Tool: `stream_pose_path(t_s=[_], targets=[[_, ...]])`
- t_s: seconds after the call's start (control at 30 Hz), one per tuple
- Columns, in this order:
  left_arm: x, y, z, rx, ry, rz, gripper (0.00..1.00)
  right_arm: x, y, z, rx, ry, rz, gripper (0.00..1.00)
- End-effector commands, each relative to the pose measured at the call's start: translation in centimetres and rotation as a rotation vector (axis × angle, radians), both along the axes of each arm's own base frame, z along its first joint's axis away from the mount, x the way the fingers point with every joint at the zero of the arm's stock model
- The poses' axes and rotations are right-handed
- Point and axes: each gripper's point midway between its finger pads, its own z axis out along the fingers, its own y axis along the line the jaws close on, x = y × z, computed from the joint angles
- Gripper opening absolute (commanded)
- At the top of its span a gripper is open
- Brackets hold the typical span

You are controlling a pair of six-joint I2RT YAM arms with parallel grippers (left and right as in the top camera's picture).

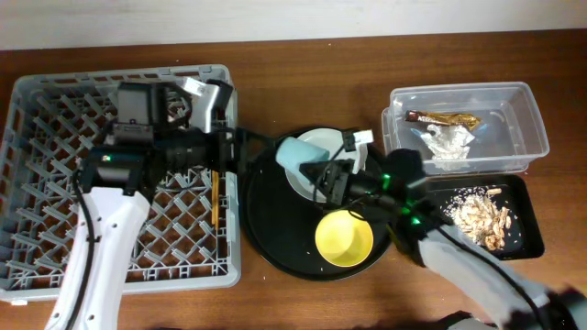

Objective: Sort waste into correct bins and load items into the dishwasher rack
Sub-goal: 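Grasp the blue cup with the right gripper and lift it, then hand the blue cup from the right gripper to the left gripper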

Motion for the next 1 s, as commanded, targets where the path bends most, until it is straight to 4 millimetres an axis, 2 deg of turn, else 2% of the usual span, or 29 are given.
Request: stream_pose_path(t_s=[0.0, 0.03, 0.07, 0.17, 0.23, 0.3, 0.33, 0.37, 0.5, 0.57, 0.73, 0.9, 0.97], targets=[[-4.0, -0.8, 6.5, -0.365, -0.060, -0.269, 0.99, -4.7, -0.8, 8.4, 0.136, -0.114, 0.250, 0.04], [-5.3, -0.7, 8.1, -0.459, -0.069, -0.343, 1.00, -5.6, -1.7, 10.0, 0.153, -0.124, 0.313, 0.04], [-5.9, -1.0, 8.6, -0.487, -0.083, -0.383, 0.99, -5.9, -2.1, 10.5, 0.157, -0.124, 0.339, 0.04], [-5.3, -2.0, 7.2, -0.398, -0.085, -0.352, 0.99, -7.5, -2.1, 11.5, 0.163, -0.134, 0.439, 0.04], [-5.6, -3.2, 6.8, -0.362, -0.129, -0.392, 0.99, -9.0, -2.2, 13.6, 0.176, -0.174, 0.522, 0.04], [-5.0, -3.7, 5.9, -0.298, -0.141, -0.365, 0.99, -10.3, -2.4, 16.2, 0.189, -0.228, 0.572, 0.04], [-5.4, -4.0, 6.1, -0.309, -0.139, -0.384, 1.00, -11.1, -2.6, 17.5, 0.201, -0.266, 0.580, 0.04], [-6.4, -4.6, 6.8, -0.354, -0.134, -0.436, 0.99, -11.4, -2.7, 17.9, 0.204, -0.286, 0.585, 0.04], [-10.1, -5.8, 9.5, -0.529, -0.107, -0.624, 0.99, -11.0, -2.6, 17.7, 0.204, -0.299, 0.577, 0.04], [-10.1, -5.6, 9.7, -0.539, -0.112, -0.625, 0.99, -10.3, -2.8, 17.5, 0.201, -0.304, 0.560, 0.04], [-9.6, -5.0, 9.7, -0.538, -0.108, -0.599, 0.99, -6.3, -5.3, 18.1, 0.230, -0.314, 0.367, 0.04], [-10.2, -5.9, 9.5, -0.530, -0.099, -0.625, 0.99, -6.0, -5.2, 18.4, 0.246, -0.314, 0.347, 0.04], [-9.8, -6.8, 8.4, -0.461, -0.100, -0.597, 0.99, -6.7, -4.3, 18.5, 0.256, -0.312, 0.378, 0.04]])
